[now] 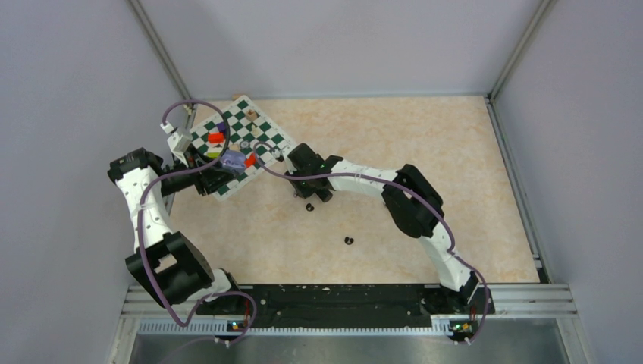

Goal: Insert the wireless bluetooth earbuds into the charging case
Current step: Pick up the earbud from the center of the board, then place the earbud at the center of the board.

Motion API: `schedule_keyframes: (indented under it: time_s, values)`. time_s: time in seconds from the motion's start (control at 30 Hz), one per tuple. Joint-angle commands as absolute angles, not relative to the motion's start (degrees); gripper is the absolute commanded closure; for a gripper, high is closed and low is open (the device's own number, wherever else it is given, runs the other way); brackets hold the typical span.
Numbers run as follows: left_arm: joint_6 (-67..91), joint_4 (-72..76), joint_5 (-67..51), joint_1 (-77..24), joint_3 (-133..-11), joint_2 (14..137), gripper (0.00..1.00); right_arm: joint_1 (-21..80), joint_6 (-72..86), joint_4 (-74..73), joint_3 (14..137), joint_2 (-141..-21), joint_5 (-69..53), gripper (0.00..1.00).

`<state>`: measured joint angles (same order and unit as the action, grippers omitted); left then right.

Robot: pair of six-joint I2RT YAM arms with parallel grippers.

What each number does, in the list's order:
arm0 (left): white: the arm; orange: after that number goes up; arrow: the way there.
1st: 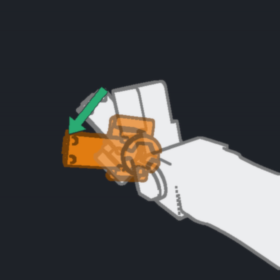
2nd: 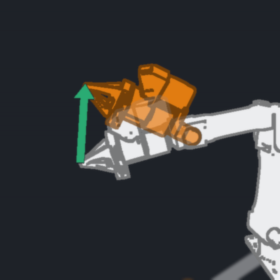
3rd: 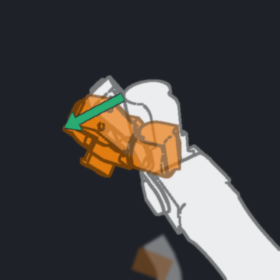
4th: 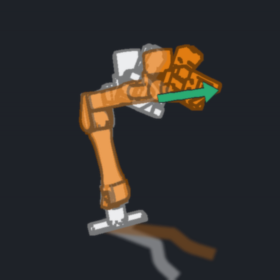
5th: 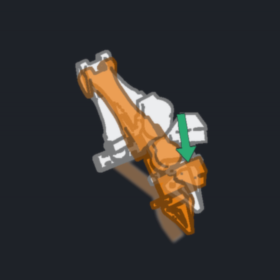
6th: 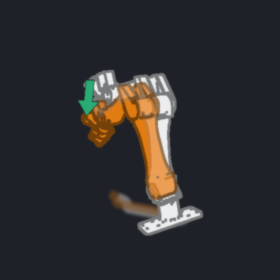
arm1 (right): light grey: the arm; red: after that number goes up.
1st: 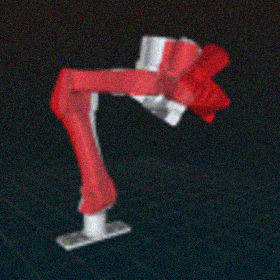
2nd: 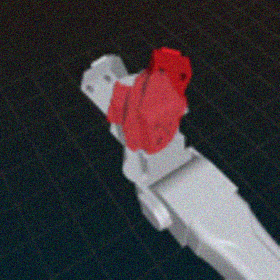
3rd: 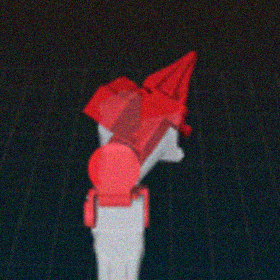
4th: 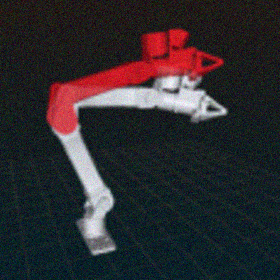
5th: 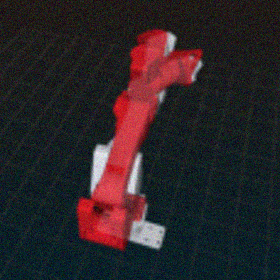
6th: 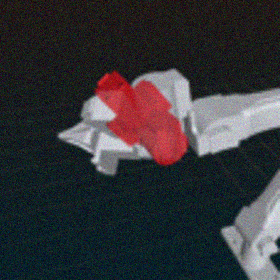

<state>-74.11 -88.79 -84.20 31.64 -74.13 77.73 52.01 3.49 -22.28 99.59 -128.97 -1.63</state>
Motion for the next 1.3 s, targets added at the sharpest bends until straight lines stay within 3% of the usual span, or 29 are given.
schedule_keyframes:
  time_s: [0.0, 0.63, 1.0, 1.27]
  values:
    - [-75.59, -90.97, -86.75, 31.99, -73.6, 76.28, 1.0, 52.83, 3.07, -21.8, 102.69, -129.05, -1.87, 0.84]
    - [-75.59, -90.96, -86.78, 31.99, -73.63, 76.25, 1.0, 49.5, 0.35, -21.82, 99.24, -112.3, -1.3, 0.87]
    - [-75.5, -90.97, -86.98, 31.96, -73.65, 76.04, 1.0, 35.24, 0.37, -16.03, 82.21, -103.22, -1.14, 0.87]
    - [-75.59, -90.96, -86.94, 31.96, -73.61, 76.44, 1.0, 30.9, -3.58, -12.95, 71.43, -103.66, 3.19, 0.86]
